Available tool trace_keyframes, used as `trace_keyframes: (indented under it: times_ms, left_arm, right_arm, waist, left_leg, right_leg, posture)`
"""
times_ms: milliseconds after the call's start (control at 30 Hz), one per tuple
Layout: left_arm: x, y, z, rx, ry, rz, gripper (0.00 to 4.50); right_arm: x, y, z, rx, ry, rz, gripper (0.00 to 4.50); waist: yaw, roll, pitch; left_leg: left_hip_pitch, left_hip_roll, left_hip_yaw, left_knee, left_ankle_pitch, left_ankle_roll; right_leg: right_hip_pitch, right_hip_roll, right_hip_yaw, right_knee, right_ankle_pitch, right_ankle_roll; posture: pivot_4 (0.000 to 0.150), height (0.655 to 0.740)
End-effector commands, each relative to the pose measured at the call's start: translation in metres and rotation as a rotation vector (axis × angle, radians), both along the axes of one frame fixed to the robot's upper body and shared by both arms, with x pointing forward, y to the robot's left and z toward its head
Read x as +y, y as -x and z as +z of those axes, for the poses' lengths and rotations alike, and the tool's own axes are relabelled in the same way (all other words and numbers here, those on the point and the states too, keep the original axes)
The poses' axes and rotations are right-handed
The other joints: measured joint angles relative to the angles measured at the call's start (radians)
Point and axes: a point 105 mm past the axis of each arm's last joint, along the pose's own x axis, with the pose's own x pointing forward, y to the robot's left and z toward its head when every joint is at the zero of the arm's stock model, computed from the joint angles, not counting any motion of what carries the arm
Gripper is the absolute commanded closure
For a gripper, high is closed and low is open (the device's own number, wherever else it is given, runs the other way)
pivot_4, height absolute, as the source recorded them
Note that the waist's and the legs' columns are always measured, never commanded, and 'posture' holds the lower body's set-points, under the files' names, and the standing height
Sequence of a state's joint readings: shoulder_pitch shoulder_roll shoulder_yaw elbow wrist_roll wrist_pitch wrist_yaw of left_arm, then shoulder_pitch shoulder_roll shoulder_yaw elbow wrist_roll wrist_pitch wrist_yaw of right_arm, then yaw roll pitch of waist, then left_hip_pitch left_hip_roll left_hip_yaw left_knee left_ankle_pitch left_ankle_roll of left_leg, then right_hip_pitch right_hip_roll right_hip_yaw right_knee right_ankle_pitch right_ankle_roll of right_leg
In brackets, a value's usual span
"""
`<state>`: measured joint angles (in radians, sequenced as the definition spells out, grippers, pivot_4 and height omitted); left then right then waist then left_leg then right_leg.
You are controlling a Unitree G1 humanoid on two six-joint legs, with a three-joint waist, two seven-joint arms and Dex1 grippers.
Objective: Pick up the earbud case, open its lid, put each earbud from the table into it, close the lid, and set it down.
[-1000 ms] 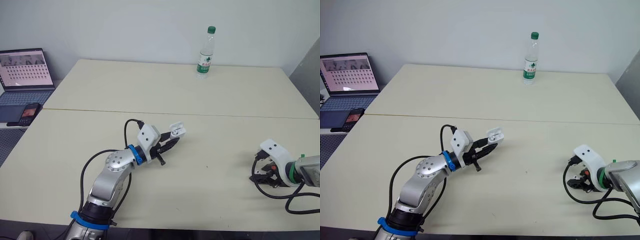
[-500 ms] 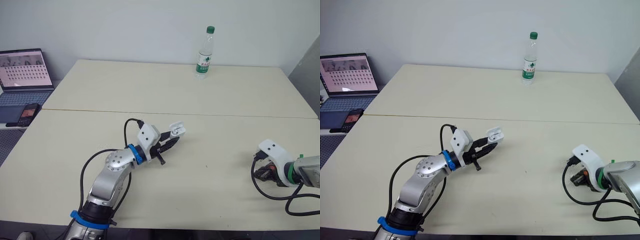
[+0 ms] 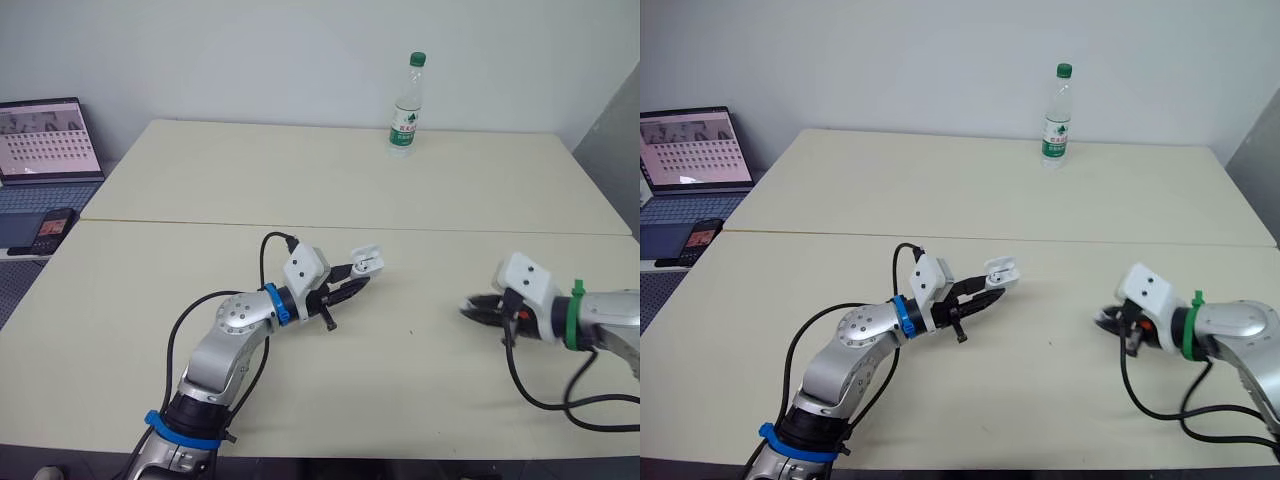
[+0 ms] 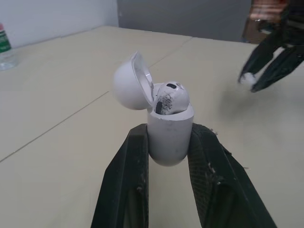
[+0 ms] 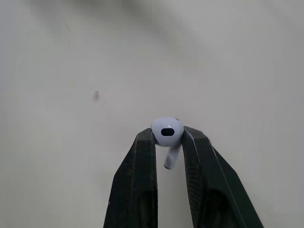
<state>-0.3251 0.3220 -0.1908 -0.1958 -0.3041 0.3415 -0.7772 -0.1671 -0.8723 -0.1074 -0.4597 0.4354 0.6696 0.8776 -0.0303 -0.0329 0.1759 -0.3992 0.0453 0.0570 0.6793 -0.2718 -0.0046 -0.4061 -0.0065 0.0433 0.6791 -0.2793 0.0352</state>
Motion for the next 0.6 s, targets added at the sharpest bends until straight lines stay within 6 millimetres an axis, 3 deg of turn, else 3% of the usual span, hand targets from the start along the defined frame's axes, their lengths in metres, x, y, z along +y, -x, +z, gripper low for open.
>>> trace_keyframes:
  times_ms: [33,233,333,600]
  left_arm:
    - [-0.01,0.004,0.025,-0.036,0.069,-0.053,3.72]
    - [-0.019,0.0,0.044,-0.02,0.148,-0.058,3.72]
    - [-0.021,0.001,0.045,-0.014,0.153,-0.065,3.72]
    - [-0.022,0.002,0.049,-0.001,0.179,-0.076,3.72]
  right_arm:
    - [0.016,-0.01,0.047,-0.198,-0.266,0.005,4.12]
    - [0.036,-0.018,0.081,-0.36,-0.579,-0.066,4.12]
    - [0.047,-0.018,0.088,-0.394,-0.672,-0.084,4.12]
    - [0.081,-0.009,0.077,-0.411,-0.723,-0.029,4.12]
  waist:
    - [0.0,0.0,0.0]
    - [0.002,0.0,0.0]
    - [0.002,0.001,0.0]
    - [0.001,0.001,-0.001]
  left_leg:
    - [0.0,0.0,0.0,0.0,0.0,0.0]
    - [-0.001,0.0,0.0,0.0,0.0,0.0]
    - [-0.001,0.0,-0.001,0.0,0.0,0.0]
    - [-0.001,0.0,-0.001,0.0,0.0,0.0]
  right_leg:
    - [0.0,0.0,0.0,0.0,0.0,0.0]
    - [0.0,0.0,0.001,0.0,0.001,-0.002]
    - [0.0,-0.001,0.001,0.0,0.001,-0.002]
    - [0.0,-0.001,0.001,0.001,0.001,-0.003]
  posture:
    - [0.15,0.7362]
    - [0.15,0.7362]
    - [0.15,0.7362]
    - [0.15,0.7362]
